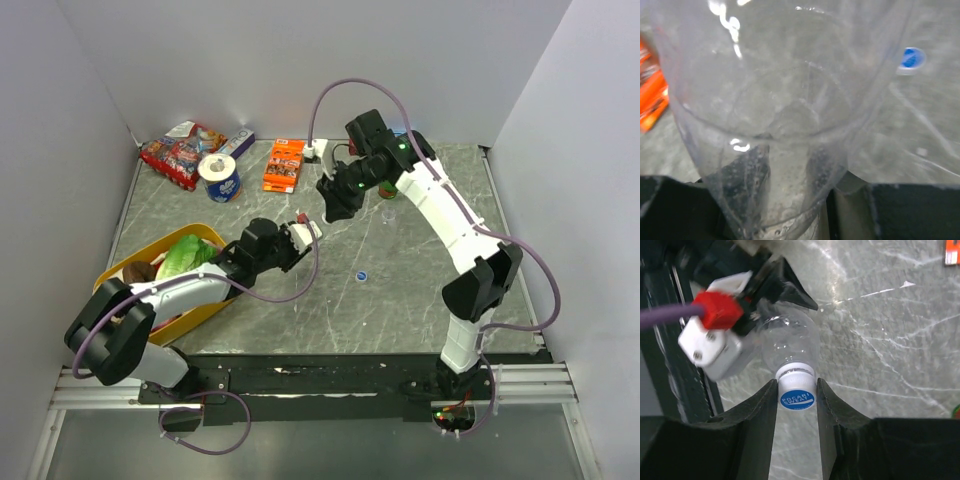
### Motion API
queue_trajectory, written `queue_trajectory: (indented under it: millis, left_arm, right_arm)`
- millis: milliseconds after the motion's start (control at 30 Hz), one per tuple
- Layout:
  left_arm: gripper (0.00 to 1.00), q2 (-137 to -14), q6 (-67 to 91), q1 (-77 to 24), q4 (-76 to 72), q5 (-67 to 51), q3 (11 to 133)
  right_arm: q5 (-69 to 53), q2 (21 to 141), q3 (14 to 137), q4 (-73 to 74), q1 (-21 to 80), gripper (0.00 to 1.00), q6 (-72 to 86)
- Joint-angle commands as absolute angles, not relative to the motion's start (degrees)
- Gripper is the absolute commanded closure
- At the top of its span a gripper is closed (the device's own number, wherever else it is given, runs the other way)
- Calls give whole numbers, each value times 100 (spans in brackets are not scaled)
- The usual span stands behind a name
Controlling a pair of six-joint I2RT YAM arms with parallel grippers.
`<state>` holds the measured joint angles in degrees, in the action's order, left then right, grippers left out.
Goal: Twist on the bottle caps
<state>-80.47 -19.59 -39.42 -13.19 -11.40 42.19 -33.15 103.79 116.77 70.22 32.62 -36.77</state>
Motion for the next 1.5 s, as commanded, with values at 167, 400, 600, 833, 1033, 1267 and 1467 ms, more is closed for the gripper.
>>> queue_trajectory:
  millis: [167,400,600,833,1033,1267,1467]
  left_arm:
    - [99,-8051,-1960,-4403,-3744,220,4430]
    - [99,-8016,-2039,-4395,-3665,440,4131]
    - [99,-8130,-1873,-4368,-3139,45,4078]
    - [99,-8148,-1819,-4219,-2611,-938,3894]
    - [99,-7902,-2056,-3824,-1926,-2476,4139]
    - [99,-8015,-2750,-3498,-512,-3972,4842]
    - [99,-8042,-3347,-3472,121,-4359,5115]
  right_arm:
    - [-4473,10925,11742,6565,3542,98,-1231]
    - [-4430,11030,11997,6434,3349,95,-1011]
    - [-3920,10908,12593,6460,3130,43,-1125]
    - [-5289,10487,13424,5926,1864,21,-61]
    - [-5880,9476,12166,6440,1871,24,-3061]
    - [-4354,7877,9777,6893,2890,28,-7293]
    - [-3710,6610,7858,5187,3471,25,-8332]
